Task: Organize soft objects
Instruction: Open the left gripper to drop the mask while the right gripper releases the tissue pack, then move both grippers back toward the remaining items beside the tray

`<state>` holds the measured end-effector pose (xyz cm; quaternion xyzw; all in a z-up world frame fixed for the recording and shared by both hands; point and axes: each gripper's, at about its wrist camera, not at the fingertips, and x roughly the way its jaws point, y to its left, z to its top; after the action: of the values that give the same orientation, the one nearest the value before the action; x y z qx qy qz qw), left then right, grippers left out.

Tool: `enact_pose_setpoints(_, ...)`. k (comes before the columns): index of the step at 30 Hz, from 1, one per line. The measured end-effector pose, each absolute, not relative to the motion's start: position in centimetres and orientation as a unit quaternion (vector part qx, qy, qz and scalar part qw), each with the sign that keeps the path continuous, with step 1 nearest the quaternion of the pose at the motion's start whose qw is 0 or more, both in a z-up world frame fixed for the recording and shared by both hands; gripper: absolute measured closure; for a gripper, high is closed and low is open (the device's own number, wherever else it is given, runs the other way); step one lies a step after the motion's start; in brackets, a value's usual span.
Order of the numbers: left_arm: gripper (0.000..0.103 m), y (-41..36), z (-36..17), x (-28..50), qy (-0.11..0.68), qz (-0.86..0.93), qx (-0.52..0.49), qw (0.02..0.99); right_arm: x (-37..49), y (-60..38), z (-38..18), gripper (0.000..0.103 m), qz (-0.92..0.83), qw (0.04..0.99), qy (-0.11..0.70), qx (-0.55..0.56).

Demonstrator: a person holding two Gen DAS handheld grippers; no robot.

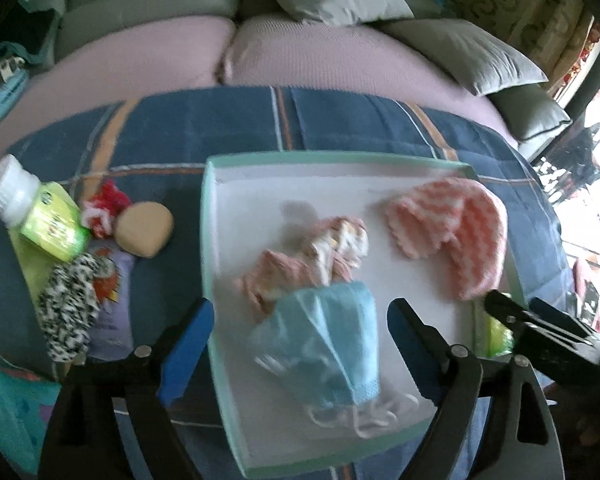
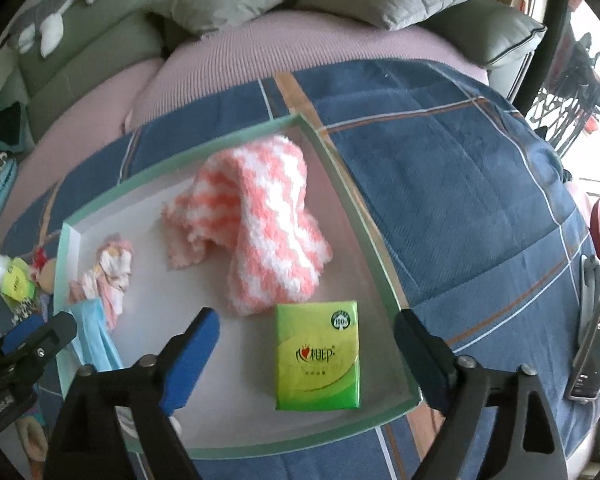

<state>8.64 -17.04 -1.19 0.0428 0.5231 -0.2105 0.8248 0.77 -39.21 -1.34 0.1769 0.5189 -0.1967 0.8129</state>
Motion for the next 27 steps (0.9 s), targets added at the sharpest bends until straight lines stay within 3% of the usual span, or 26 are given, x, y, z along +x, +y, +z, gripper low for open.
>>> enact_pose_setpoints(1, 0.013, -17.0, -1.2, 8.8, 0.518, -0.206, 0.044, 0.829, 0.8, -39.3, -1.2, 0.000, -0.198, 0.814, 0.516, 0.178)
enact_pose_setpoints(4, 0.004, -16.7, -1.1, 9.2, 0.513, -0.200, 0.035, 0.834, 0.8, -39.4, -0.7, 0.000, -0.199, 0.822, 0.504, 0.177)
enact_pose_setpoints(27, 0.004, -12.6, 2.3, 10.1, 0.463, -0.135, 0.039, 0.875, 1.0, -35.7, 3.5, 0.000, -0.174, 0.878, 0.427, 0.131)
